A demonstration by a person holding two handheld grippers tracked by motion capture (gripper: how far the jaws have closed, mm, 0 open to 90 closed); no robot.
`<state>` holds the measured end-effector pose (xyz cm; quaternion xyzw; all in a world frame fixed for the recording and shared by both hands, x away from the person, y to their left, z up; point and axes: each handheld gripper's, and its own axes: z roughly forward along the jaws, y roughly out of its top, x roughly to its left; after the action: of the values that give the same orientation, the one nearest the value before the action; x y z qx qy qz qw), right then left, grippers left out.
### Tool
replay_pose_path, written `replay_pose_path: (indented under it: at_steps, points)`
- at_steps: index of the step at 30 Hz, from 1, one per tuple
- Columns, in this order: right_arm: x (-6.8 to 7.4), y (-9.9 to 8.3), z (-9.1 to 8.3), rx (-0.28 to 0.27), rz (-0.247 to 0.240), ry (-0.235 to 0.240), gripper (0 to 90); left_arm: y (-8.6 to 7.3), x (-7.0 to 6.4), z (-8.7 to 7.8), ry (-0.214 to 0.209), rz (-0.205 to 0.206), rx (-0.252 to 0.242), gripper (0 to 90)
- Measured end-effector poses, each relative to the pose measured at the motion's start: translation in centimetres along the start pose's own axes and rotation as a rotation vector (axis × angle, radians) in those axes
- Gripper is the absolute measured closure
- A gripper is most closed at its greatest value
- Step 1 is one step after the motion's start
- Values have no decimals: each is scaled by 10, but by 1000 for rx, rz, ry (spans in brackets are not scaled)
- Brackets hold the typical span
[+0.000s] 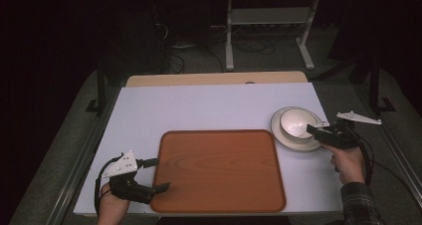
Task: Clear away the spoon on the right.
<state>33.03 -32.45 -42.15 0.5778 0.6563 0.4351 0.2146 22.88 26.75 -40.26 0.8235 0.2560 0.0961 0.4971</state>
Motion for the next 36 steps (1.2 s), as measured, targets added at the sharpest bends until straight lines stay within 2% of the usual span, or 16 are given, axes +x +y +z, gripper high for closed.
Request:
replay_pose_path:
  at_steps: [9,13,15,17,33,36]
  points:
    - [-3,1,2,-14,17,-15,420,0,0,0,0,0,1,133]
    - [-2,1,0,-23,4,-25,479,0,0,0,0,-1,0,133]
    - [-1,2,-2,-45,-11,-27,526,0,0,0,0,-1,0,133]
    - [-1,3,-3,-51,-14,-26,536,0,0,0,0,0,0,133]
    - [8,13,-12,-104,-41,10,678,0,0,-1,4,-1,-3,133]
    - [13,16,-13,-111,-50,31,715,0,0,-1,4,-2,-4,133]
